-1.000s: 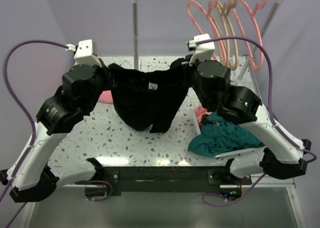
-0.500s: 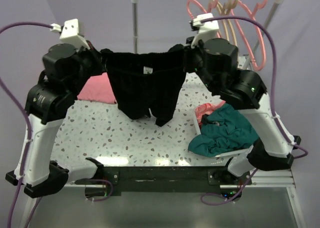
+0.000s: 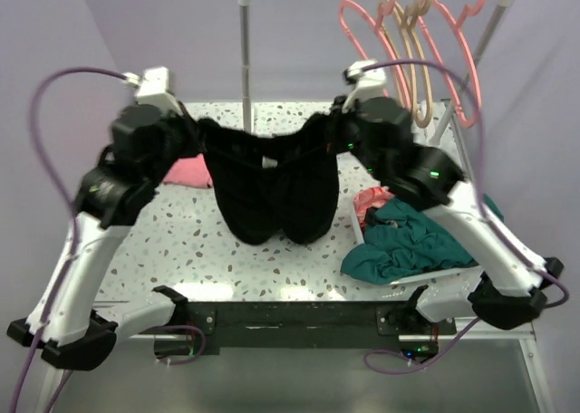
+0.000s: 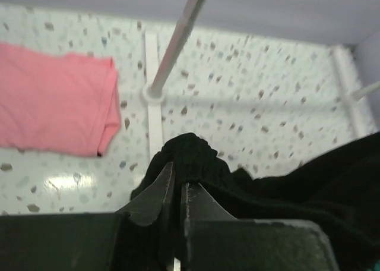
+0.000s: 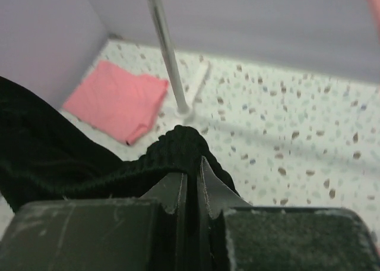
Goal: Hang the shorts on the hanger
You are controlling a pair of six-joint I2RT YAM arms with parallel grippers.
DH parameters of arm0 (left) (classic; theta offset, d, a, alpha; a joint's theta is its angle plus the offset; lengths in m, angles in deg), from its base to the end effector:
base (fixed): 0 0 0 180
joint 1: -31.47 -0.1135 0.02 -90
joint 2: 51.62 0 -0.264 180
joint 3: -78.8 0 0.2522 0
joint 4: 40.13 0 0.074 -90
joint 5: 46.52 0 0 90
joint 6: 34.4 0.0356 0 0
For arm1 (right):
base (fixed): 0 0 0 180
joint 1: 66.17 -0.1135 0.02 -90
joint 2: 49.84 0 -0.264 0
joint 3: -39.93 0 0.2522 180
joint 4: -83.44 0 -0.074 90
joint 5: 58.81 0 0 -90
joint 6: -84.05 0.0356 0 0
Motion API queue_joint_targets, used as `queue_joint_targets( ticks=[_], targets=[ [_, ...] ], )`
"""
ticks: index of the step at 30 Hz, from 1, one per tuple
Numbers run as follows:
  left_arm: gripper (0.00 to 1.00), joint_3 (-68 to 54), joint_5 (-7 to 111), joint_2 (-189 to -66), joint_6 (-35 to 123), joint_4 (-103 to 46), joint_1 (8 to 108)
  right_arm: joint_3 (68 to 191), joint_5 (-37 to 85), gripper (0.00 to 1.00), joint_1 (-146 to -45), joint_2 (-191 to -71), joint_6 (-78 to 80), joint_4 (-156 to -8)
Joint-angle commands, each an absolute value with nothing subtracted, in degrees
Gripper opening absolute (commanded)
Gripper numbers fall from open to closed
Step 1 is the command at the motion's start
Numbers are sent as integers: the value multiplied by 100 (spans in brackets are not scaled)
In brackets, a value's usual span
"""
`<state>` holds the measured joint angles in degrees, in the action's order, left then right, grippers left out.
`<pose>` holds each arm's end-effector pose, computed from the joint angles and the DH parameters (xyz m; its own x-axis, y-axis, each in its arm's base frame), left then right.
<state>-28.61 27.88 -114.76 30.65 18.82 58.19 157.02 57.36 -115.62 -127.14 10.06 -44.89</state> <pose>0.1705 -0.0751 0.4976 -0.2899 -0.3089 -0.9058 0.0865 0.9341 -0.3463 0.1806 0.1869 0.5106 -0.2393 0.1010 -0.9657 -0.3489 0.9192 0.1826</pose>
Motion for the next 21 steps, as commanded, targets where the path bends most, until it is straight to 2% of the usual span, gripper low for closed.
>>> queue_joint_targets(
  ticks=[1,3,4,7,9,10,11,12,13,16,19,20,21],
  targets=[
    [0,-492,3397,-11368,2608,916,5634,13599,5036,0,-11231,-13000,1969,-5131],
    [0,295,3887,-11280,2239,355,5634,12789,4877,0,-11213,-13113,2111,-5571],
    [0,917,4013,-11280,2133,194,5634,12630,4702,0,-11213,-13175,2164,-5677],
    [0,1641,4312,-11253,1948,-307,5634,12505,4578,1,-11205,-13421,2156,-5705],
    [0,1679,4321,-11279,2009,-361,5651,12672,4552,21,-11213,-13387,2016,-5687],
    [0,1644,4321,-11288,2053,-344,5634,12760,4499,39,-11222,-13360,1841,-5635],
    [0,1617,4321,-11297,2140,-317,5634,13030,4464,47,-11213,-13334,1770,-5512],
    [0,1591,4321,-11332,2184,-265,5643,13259,4490,51,-11222,-13368,1691,-5320],
    [5,1591,4313,-11350,2220,-256,5643,13775,4507,55,-11231,-13377,1577,-4865],
    [15,1731,4461,-11394,2246,-308,5643,14594,4428,57,-11248,-13264,1234,-4344],
    [16,1872,4506,-11394,2273,-387,5643,14825,4489,66,-11257,-12765,777,-4569],
    [18,1889,4506,-11403,2281,-370,5634,14896,4612,66,-11249,-12684,593,-4614],
    [27,1916,4506,-11394,2290,-361,5643,15036,5109,67,-11231,-12666,208,-4597]
  ],
)
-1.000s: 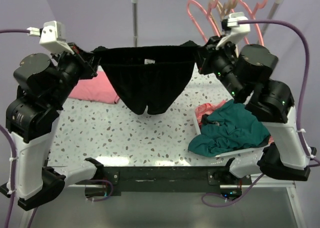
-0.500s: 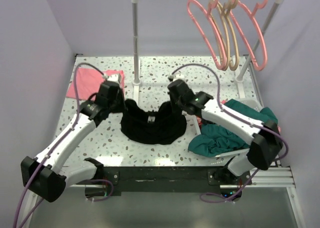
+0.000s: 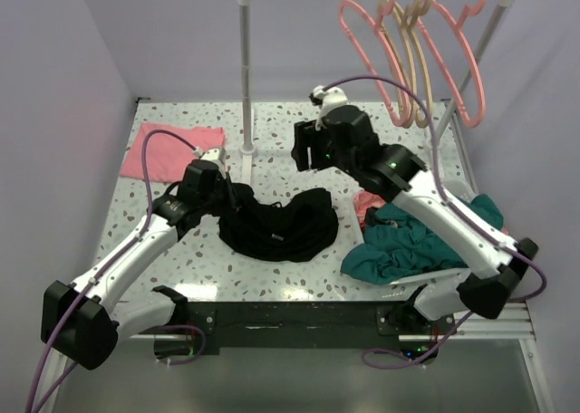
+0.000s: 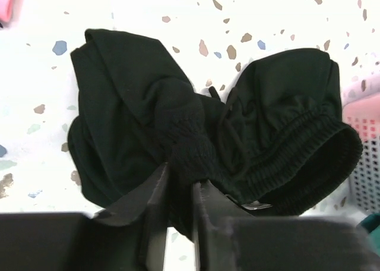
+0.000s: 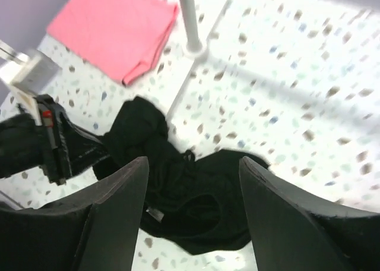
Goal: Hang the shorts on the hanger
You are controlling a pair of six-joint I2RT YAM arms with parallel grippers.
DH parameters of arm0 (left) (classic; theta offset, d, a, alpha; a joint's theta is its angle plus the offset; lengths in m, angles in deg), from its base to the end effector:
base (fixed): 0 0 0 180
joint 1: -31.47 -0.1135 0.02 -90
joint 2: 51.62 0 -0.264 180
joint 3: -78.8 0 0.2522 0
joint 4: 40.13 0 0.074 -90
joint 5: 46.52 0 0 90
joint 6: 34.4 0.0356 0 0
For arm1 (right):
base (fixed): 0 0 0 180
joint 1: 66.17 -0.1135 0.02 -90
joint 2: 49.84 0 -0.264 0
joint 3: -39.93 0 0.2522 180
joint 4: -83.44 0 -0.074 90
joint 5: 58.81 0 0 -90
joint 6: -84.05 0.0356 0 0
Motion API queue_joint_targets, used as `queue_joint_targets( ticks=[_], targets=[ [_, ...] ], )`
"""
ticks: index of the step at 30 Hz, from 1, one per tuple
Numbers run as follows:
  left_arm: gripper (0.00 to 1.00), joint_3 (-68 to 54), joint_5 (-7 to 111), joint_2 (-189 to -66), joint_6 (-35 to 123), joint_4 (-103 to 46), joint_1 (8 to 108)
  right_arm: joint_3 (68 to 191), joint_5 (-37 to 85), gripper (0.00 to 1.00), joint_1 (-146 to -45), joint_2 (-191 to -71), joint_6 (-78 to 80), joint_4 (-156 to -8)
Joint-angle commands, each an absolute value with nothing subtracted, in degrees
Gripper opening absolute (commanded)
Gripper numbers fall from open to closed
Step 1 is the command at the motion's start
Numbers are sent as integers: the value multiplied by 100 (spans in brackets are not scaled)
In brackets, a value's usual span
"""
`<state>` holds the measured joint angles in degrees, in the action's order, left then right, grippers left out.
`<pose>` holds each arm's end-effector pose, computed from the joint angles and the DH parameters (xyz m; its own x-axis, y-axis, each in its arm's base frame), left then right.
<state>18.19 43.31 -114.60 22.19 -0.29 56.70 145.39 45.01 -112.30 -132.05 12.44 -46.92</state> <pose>0.2110 -0.0993 0.2646 -0.7409 -0.2596 -0.6194 0.0195 0.9136 -0.4062 0.2232 0.2199 0.4264 -0.4664 -0.0431 -0.8835 -0.4264 0.8861 0.1819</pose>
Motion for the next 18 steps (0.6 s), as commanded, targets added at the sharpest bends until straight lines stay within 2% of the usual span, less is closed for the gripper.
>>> queue_joint_targets(
  ticks=[1,4,6,9,18],
  targets=[
    [28,1907,4515,-11403,2334,-344,5643,15507,5296,68,-11187,-12796,13,-4397],
    [29,1934,4576,-11376,2378,-335,5634,16666,5413,66,-10742,-13357,-515,-3931],
    [34,1942,4594,-11394,2404,-352,5634,17197,5072,64,-10441,-13640,-786,-3754],
    [35,1942,4647,-11420,2475,-352,5643,17961,4772,64,-9897,-13913,-920,-3727],
    [35,1899,4568,-11315,2651,-238,5643,18877,4130,61,-8920,-14590,-956,-3455]
  ],
)
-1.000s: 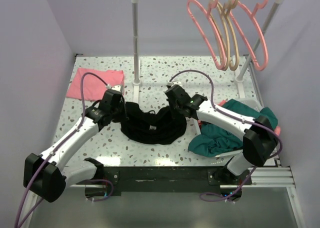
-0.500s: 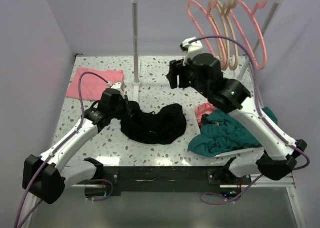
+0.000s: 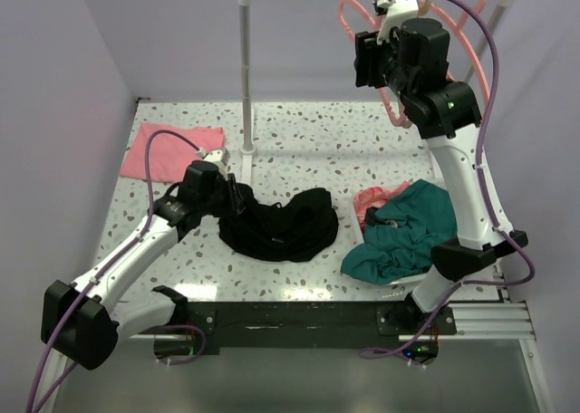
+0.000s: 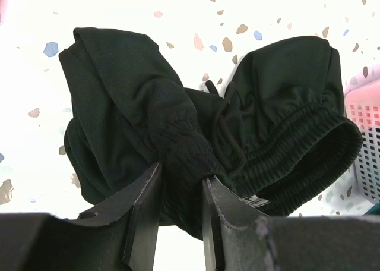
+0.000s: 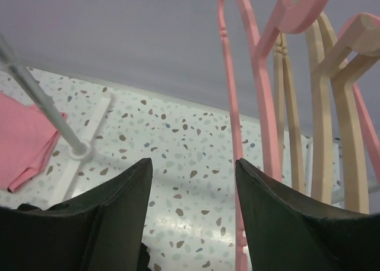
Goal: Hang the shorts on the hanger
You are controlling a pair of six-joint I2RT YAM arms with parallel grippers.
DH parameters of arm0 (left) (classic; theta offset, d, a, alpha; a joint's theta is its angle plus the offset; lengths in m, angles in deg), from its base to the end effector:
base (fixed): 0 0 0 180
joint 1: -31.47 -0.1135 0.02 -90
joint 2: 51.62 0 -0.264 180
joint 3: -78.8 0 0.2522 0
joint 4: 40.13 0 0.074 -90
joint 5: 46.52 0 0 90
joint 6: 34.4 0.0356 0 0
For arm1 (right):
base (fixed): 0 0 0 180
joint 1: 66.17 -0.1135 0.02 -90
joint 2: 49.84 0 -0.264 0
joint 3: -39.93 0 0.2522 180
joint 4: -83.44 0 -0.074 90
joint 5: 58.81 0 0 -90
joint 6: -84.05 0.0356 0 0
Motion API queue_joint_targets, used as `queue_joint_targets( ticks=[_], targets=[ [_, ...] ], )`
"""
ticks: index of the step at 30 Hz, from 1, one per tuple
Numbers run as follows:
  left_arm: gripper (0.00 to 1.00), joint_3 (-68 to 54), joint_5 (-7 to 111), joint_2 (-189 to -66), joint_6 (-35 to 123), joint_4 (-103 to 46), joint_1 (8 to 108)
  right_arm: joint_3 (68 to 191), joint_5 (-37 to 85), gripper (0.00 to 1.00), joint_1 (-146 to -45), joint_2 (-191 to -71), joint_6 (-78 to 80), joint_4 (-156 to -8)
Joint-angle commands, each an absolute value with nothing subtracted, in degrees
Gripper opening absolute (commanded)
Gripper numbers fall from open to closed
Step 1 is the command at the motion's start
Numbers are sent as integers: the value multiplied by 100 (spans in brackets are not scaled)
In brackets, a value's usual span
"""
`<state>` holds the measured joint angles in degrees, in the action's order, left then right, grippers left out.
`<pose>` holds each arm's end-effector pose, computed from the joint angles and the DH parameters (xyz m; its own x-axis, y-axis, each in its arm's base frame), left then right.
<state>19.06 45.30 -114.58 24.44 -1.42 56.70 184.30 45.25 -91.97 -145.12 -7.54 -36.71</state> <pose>0.2106 -0.1005 0.2613 -0.7488 -0.2189 -0.6256 0.0701 0.9125 -0.4031 0.2883 0.1298 0.5467 -0.1623 -0.1083 -0.9808 -0.2119 0.9746 -0.0726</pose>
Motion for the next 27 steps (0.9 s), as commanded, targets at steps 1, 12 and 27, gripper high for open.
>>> queue_joint_targets(
  ticks=[1,12,27],
  targets=[
    [35,1907,4568,-11306,2651,-238,5643,18887,4129,61,-8885,-14599,-956,-3472],
    [34,1899,4638,-11359,2712,-282,5634,18685,4182,57,-8568,-14643,-982,-3542],
    [33,2074,4691,-11438,2739,-343,5634,18377,4121,57,-8445,-14344,-1123,-3955]
  ],
)
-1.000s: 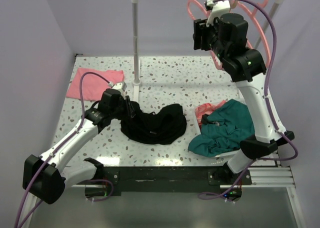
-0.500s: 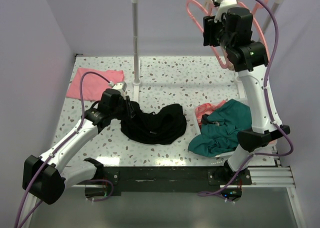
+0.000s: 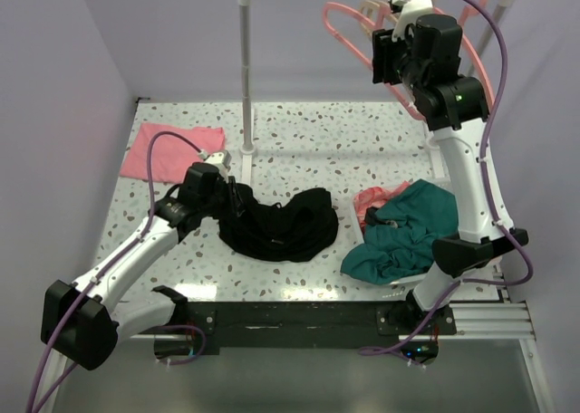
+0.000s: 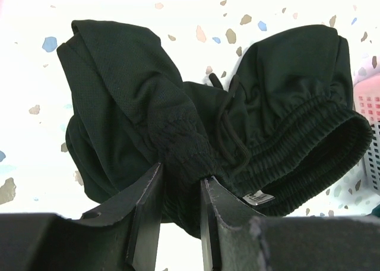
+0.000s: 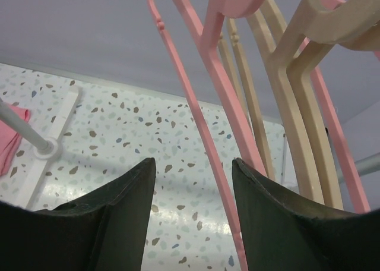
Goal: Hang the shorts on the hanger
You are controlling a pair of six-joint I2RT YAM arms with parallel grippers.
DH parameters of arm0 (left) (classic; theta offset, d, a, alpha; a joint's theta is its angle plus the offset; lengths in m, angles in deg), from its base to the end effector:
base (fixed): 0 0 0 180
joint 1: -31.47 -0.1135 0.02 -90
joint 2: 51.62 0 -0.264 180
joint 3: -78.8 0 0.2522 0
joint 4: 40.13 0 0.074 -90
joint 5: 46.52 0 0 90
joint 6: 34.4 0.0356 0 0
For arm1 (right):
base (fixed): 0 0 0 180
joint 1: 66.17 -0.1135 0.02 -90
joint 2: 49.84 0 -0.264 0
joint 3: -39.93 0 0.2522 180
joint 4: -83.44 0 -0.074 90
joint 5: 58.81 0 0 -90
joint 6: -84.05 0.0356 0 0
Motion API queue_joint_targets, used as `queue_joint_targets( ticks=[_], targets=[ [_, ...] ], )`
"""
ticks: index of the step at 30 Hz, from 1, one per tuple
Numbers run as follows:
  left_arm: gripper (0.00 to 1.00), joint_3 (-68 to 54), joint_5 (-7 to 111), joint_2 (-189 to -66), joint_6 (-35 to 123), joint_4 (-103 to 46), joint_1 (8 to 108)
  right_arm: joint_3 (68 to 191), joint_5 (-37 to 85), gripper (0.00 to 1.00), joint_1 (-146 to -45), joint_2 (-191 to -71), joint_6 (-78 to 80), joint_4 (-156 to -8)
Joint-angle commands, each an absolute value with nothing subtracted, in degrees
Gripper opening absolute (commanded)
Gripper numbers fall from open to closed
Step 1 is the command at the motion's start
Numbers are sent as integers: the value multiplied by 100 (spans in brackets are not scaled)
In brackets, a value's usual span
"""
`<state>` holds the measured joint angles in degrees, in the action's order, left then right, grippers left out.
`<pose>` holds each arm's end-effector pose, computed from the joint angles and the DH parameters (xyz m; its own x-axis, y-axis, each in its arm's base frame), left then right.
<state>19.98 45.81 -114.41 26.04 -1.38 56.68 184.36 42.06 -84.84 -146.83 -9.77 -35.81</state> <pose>0.2087 -0.0999 0.2565 -0.7572 -0.1883 -0.6254 0.0909 0.9178 -0.3864 0.3136 0.0989 0.5362 -0.2083 -0.1394 -0.9681 -0.1547 0.9820 -0.1082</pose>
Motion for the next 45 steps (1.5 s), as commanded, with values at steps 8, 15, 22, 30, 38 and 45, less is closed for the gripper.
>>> queue_joint_targets(
  ticks=[8,15,22,30,38,45],
  targets=[
    [33,2083,4691,-11447,2791,-361,5643,18640,3999,57,-8156,-14528,-1167,-3920],
    [33,2074,4682,-11490,2835,-361,5634,18790,3331,57,-7812,-14836,-991,-3753],
    [33,2083,4691,-11491,2835,-352,5634,18465,3137,56,-7768,-14766,-903,-3806],
    [33,2109,4717,-11508,2809,-387,5634,18219,3136,49,-7759,-14643,-833,-3736],
    [31,2101,4708,-11508,2800,-387,5643,17894,3136,27,-7768,-14503,-754,-3849],
    [18,2101,4673,-11499,2774,-379,5634,18455,3136,0,-7768,-14564,-675,-3868]
  ],
)
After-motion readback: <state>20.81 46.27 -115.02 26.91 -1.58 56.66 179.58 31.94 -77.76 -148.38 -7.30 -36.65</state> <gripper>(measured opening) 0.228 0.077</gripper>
